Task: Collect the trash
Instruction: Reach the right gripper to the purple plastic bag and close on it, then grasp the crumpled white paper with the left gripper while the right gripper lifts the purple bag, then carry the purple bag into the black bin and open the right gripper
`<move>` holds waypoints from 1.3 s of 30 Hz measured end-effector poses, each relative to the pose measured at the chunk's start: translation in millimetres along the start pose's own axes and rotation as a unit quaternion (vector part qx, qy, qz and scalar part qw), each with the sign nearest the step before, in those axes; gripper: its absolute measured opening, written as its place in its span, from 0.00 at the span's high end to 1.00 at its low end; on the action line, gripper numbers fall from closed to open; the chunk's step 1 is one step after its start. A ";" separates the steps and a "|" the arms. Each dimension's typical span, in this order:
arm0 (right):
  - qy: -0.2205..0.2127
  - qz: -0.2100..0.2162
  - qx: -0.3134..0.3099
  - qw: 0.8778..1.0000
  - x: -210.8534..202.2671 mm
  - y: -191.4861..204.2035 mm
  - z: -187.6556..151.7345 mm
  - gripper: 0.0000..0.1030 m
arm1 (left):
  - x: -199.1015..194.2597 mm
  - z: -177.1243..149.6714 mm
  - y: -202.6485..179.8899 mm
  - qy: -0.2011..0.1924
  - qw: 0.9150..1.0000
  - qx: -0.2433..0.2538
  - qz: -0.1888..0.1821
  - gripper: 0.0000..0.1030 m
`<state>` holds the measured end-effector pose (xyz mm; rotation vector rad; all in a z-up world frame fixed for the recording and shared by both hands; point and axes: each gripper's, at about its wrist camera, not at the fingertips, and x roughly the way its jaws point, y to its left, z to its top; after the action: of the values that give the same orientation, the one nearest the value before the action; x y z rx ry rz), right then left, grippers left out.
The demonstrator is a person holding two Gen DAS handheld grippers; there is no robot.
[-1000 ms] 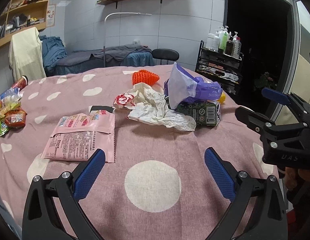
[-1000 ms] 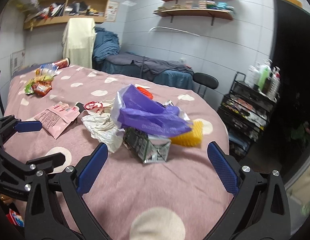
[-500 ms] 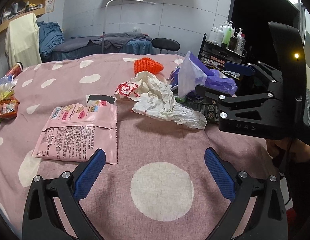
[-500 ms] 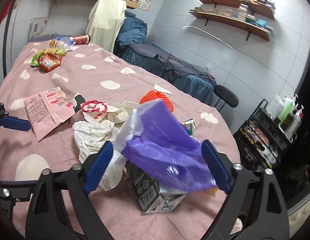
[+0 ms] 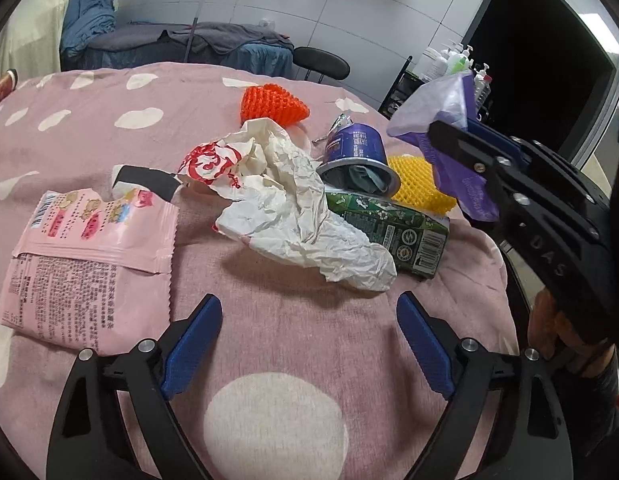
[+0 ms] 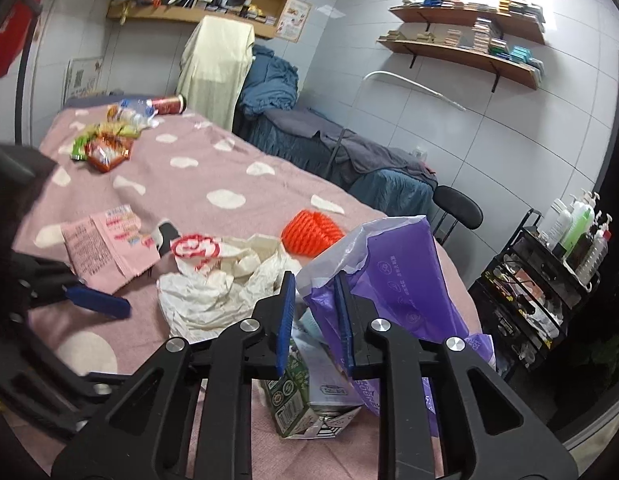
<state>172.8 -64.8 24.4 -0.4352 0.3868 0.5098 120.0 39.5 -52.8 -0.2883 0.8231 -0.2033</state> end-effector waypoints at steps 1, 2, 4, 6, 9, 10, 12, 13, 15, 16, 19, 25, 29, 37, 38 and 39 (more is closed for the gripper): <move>-0.004 0.000 0.008 1.000 -4.7 -4.4 2.1 0.80 | 3.9 3.9 0.0 0.002 1.000 -0.002 -0.001 0.17; -0.008 -0.002 0.016 1.000 -9.8 -8.9 4.0 0.80 | 8.9 8.6 -0.7 0.004 1.000 -0.005 0.000 0.18; -0.017 -0.012 0.023 1.000 -19.2 -14.5 6.3 0.80 | 14.1 13.9 0.5 0.008 1.000 -0.013 0.001 0.22; -0.026 -0.018 0.033 0.999 -29.4 -20.9 8.6 0.80 | 19.8 20.8 1.9 0.010 1.000 -0.023 -0.004 0.26; -0.033 -0.023 0.047 0.998 -41.1 -29.5 8.9 0.80 | 25.7 27.6 3.7 0.014 0.999 -0.035 -0.003 0.43; -0.035 -0.027 0.052 0.998 -45.2 -32.2 8.2 0.80 | 26.5 28.8 4.3 0.014 0.999 -0.038 -0.004 0.53; -0.036 -0.031 0.061 0.997 -51.2 -38.1 5.7 0.80 | 26.1 29.7 4.5 0.009 0.999 -0.041 -0.006 0.72; -0.037 -0.034 0.068 0.996 -54.2 -41.0 3.8 0.80 | 24.3 29.4 3.9 0.006 0.999 -0.039 -0.003 0.80; -0.039 -0.037 0.083 0.995 -60.5 -47.4 -0.8 0.80 | 19.0 29.5 2.4 -0.008 0.999 -0.033 0.003 0.89; -0.040 -0.038 0.094 0.994 -63.7 -52.1 -3.6 0.80 | 13.9 29.2 0.6 -0.019 0.999 -0.029 0.004 0.90; -0.037 -0.045 0.123 0.991 -71.7 -67.0 -13.5 0.80 | 0.1 29.9 -7.5 -0.050 0.999 -0.012 0.013 0.94; -0.031 -0.060 0.185 0.980 -89.6 -98.1 -37.4 0.80 | -36.7 35.5 -40.1 -0.111 0.993 0.037 -0.003 0.94; -0.021 -0.090 0.217 0.972 -102.8 -117.6 -58.9 0.80 | -43.2 42.5 -67.5 -0.118 0.990 0.062 -0.035 0.94; 0.014 -0.135 0.308 0.942 -120.0 -170.1 -120.7 0.80 | -25.7 41.5 -126.5 -0.096 0.983 0.121 -0.099 0.94; 0.019 -0.138 0.318 0.938 -119.8 -176.3 -130.3 0.80 | -20.7 41.0 -135.3 -0.092 0.981 0.130 -0.107 0.94; 0.028 -0.143 0.332 0.932 -119.1 -183.6 -140.6 0.80 | -18.4 39.8 -140.7 -0.089 0.980 0.135 -0.112 0.94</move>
<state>141.8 -322.9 15.5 0.1529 0.5132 0.0632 128.1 -80.8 31.9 -0.1387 0.5764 -0.4887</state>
